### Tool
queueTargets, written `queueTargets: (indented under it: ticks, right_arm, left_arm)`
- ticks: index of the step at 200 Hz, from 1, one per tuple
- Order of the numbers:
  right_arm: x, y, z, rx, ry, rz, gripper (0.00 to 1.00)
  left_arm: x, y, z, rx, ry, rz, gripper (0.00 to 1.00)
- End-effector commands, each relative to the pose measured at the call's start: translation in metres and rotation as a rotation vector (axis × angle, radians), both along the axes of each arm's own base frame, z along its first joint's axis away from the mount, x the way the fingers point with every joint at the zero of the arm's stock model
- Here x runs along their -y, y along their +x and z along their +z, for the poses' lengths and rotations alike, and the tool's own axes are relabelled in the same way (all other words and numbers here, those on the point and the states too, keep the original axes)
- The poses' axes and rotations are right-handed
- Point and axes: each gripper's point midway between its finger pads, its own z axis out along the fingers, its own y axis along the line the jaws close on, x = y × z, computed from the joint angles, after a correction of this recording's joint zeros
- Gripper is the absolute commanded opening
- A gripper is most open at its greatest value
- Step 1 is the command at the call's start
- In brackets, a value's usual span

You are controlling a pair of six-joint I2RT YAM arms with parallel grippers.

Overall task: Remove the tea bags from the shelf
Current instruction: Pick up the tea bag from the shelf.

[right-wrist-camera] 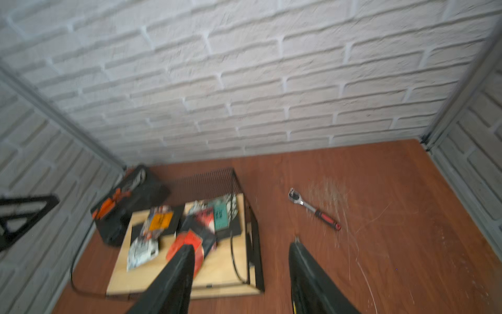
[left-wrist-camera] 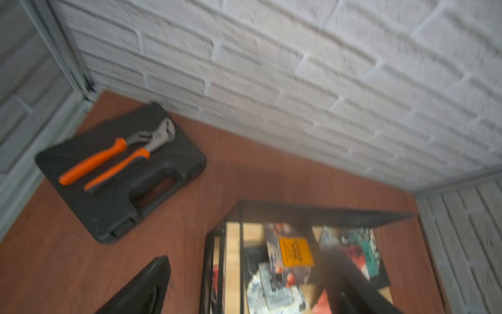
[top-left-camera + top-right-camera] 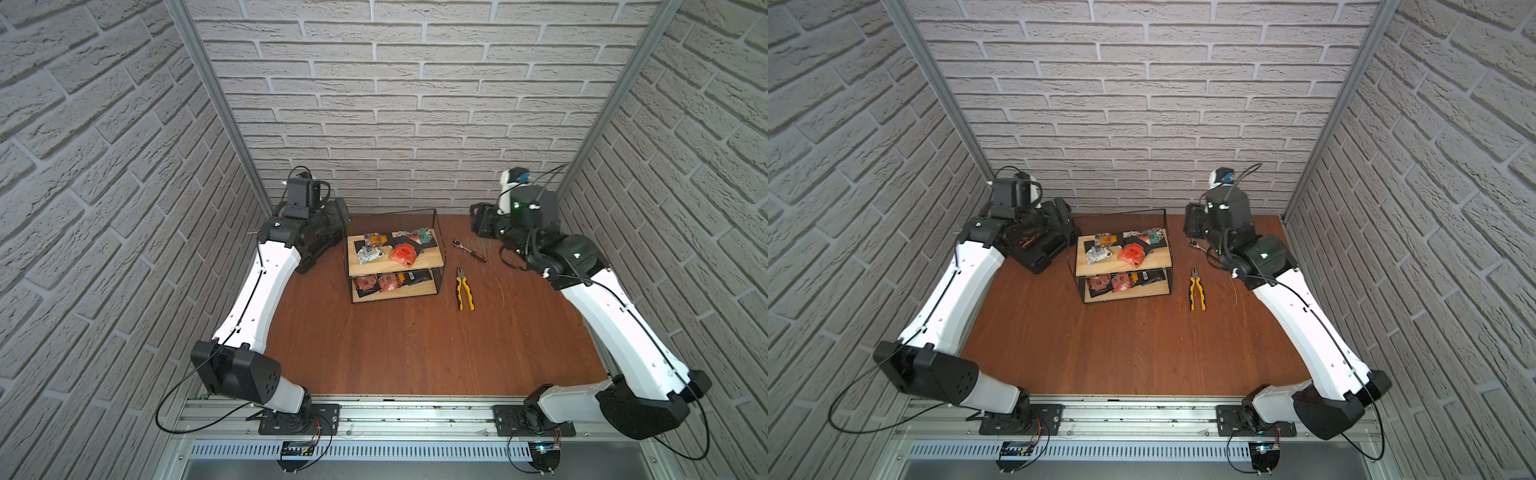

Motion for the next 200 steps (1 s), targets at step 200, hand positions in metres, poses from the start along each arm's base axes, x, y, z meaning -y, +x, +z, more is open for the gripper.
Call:
queueTargets:
  ticks: [200]
  right_arm:
    - [-0.140, 0.040, -0.128, -0.420, -0.274, 0.145, 0.81]
  left_arm:
    - [0.011, -0.018, -0.088, -0.259, 0.087, -0.093, 0.57]
